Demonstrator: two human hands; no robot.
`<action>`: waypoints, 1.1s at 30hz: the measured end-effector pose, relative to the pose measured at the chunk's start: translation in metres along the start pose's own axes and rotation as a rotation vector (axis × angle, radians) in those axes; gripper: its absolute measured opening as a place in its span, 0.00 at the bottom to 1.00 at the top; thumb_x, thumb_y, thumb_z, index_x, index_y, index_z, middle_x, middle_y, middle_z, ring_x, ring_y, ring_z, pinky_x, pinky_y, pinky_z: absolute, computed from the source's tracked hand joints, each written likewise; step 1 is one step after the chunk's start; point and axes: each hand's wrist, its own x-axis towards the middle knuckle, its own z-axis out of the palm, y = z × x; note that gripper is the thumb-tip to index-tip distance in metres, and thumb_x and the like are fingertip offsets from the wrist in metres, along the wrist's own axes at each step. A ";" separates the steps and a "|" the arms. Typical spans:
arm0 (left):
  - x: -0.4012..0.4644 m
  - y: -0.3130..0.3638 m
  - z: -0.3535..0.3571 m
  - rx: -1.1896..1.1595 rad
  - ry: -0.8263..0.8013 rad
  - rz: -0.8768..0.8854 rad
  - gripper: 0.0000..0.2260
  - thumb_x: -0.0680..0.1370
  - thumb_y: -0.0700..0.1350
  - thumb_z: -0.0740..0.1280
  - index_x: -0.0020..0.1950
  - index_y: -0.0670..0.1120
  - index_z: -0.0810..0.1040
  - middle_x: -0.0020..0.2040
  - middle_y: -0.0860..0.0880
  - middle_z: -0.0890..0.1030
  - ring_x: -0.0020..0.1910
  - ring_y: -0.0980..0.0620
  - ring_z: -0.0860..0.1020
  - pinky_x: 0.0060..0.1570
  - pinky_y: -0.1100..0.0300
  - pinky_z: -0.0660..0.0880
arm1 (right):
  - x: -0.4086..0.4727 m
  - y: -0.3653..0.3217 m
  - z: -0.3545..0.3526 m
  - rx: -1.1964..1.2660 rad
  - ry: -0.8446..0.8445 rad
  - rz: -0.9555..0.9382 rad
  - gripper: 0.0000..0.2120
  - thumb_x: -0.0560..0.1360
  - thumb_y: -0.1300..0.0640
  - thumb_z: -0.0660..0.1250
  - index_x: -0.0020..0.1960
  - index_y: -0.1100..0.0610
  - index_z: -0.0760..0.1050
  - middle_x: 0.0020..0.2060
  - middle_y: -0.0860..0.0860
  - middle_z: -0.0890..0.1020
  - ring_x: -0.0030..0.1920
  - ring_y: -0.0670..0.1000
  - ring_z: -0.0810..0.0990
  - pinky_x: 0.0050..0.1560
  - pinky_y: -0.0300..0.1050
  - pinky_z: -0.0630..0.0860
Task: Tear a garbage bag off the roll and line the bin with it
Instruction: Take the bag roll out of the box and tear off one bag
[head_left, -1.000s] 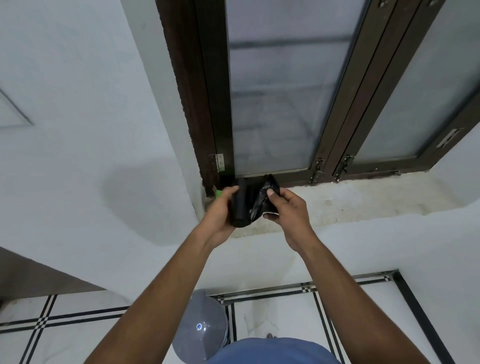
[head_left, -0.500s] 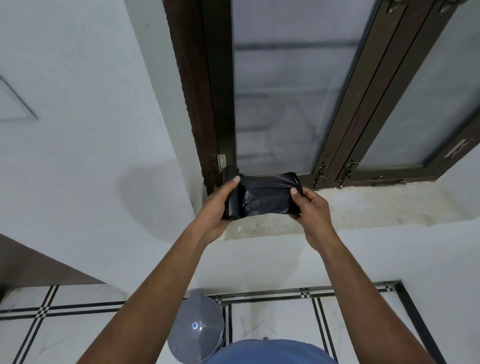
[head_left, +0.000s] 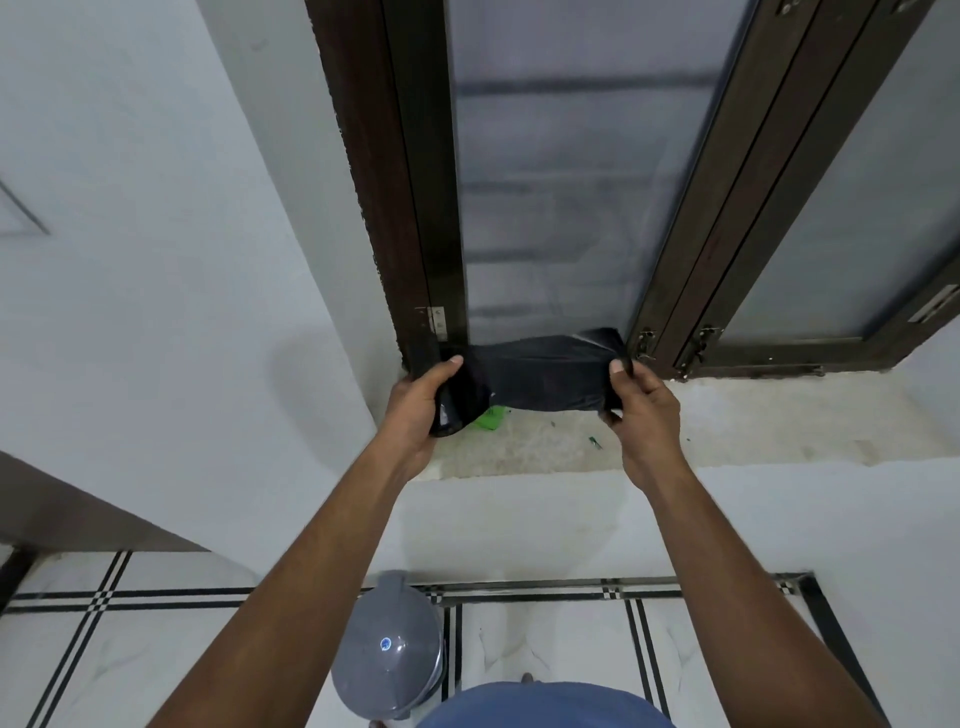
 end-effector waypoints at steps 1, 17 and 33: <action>0.000 0.000 0.001 -0.001 0.005 0.009 0.20 0.81 0.49 0.77 0.71 0.46 0.83 0.61 0.45 0.90 0.63 0.42 0.88 0.51 0.52 0.84 | -0.002 0.000 0.002 0.057 0.048 0.020 0.24 0.81 0.42 0.76 0.73 0.51 0.79 0.63 0.46 0.86 0.62 0.51 0.86 0.55 0.50 0.83; -0.016 -0.003 0.011 -0.057 -0.068 -0.059 0.15 0.85 0.50 0.69 0.68 0.44 0.81 0.63 0.42 0.84 0.64 0.43 0.82 0.68 0.45 0.80 | -0.065 0.037 0.064 0.083 0.063 0.150 0.08 0.86 0.47 0.71 0.57 0.52 0.84 0.51 0.51 0.88 0.45 0.49 0.86 0.42 0.44 0.80; -0.021 0.013 -0.013 0.010 -0.135 -0.122 0.24 0.83 0.65 0.69 0.70 0.50 0.83 0.67 0.41 0.87 0.67 0.40 0.85 0.70 0.41 0.81 | -0.080 0.054 0.069 0.171 -0.037 0.315 0.25 0.79 0.44 0.79 0.67 0.59 0.81 0.59 0.57 0.90 0.53 0.53 0.88 0.47 0.47 0.82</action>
